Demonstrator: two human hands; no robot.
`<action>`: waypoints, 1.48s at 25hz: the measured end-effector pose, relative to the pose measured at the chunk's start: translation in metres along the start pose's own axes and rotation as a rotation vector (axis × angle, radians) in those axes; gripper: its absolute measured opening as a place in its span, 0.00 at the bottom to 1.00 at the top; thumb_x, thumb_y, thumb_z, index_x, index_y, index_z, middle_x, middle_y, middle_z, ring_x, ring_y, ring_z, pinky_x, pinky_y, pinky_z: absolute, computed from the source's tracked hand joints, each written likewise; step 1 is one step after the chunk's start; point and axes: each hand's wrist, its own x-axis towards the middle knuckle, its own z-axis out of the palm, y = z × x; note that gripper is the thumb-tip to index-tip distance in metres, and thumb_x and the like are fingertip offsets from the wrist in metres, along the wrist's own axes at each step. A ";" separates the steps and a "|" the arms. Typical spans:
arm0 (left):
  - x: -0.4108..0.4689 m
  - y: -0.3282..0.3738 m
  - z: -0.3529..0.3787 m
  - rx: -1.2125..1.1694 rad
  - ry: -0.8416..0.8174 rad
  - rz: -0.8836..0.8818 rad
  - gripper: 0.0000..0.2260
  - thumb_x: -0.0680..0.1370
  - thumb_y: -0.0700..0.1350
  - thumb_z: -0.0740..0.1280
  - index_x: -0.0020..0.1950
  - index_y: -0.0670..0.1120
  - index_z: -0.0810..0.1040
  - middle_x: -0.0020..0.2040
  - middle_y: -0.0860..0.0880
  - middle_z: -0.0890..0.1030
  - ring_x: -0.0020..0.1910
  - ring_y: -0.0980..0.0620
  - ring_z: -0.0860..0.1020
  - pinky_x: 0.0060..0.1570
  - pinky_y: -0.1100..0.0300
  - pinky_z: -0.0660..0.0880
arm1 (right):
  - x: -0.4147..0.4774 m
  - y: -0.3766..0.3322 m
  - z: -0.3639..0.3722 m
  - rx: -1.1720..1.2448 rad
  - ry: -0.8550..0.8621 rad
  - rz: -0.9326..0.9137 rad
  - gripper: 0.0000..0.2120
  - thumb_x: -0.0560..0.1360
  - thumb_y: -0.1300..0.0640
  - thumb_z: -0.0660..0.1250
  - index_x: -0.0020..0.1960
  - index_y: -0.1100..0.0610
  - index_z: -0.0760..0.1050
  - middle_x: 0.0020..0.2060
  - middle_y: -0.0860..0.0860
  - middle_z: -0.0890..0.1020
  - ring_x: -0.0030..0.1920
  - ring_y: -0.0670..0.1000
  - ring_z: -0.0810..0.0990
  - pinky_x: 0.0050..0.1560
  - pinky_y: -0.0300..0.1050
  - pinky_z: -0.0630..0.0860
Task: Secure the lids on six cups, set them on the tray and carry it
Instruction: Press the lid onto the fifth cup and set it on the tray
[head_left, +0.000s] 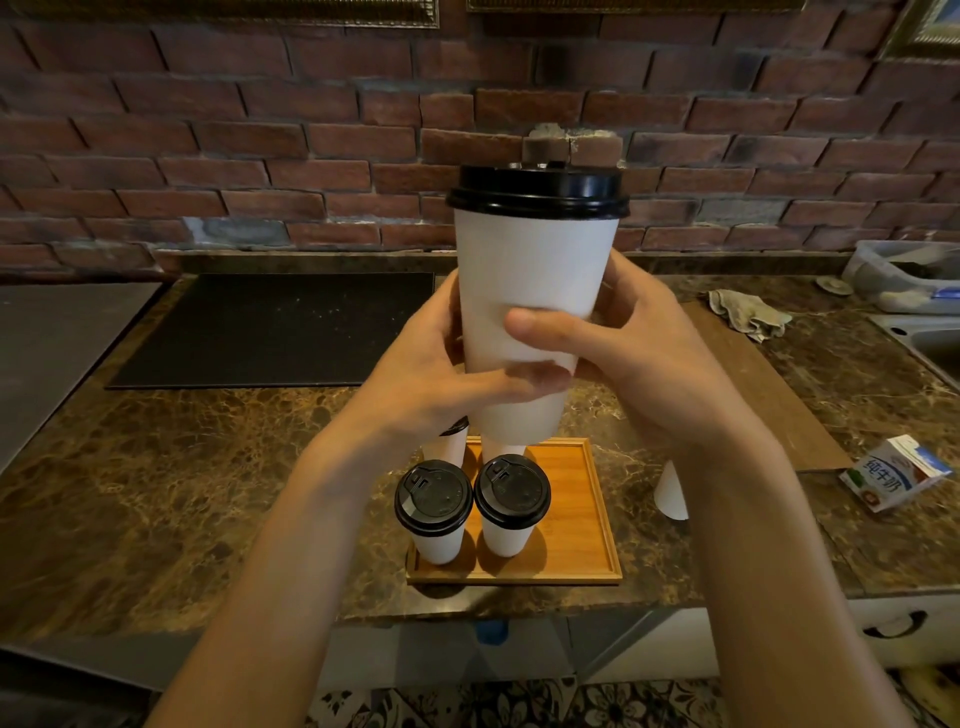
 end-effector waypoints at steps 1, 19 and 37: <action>0.000 0.000 -0.001 -0.011 -0.018 -0.003 0.28 0.63 0.49 0.76 0.60 0.61 0.70 0.53 0.63 0.80 0.54 0.62 0.79 0.44 0.70 0.77 | 0.000 0.000 -0.002 0.010 -0.029 0.004 0.29 0.61 0.48 0.78 0.60 0.44 0.74 0.53 0.44 0.82 0.57 0.46 0.81 0.54 0.47 0.81; 0.006 -0.001 0.009 0.076 0.151 0.065 0.32 0.59 0.46 0.77 0.59 0.57 0.69 0.50 0.65 0.80 0.53 0.68 0.78 0.43 0.76 0.74 | -0.003 -0.007 0.009 -0.142 0.094 0.009 0.31 0.66 0.50 0.79 0.66 0.49 0.71 0.55 0.43 0.80 0.55 0.42 0.79 0.53 0.44 0.81; 0.008 -0.001 0.001 0.041 0.029 0.022 0.37 0.58 0.49 0.81 0.61 0.61 0.67 0.52 0.67 0.79 0.54 0.66 0.78 0.43 0.73 0.75 | 0.001 -0.006 0.005 -0.146 0.104 0.002 0.31 0.66 0.48 0.78 0.65 0.48 0.72 0.55 0.44 0.81 0.56 0.43 0.80 0.52 0.44 0.81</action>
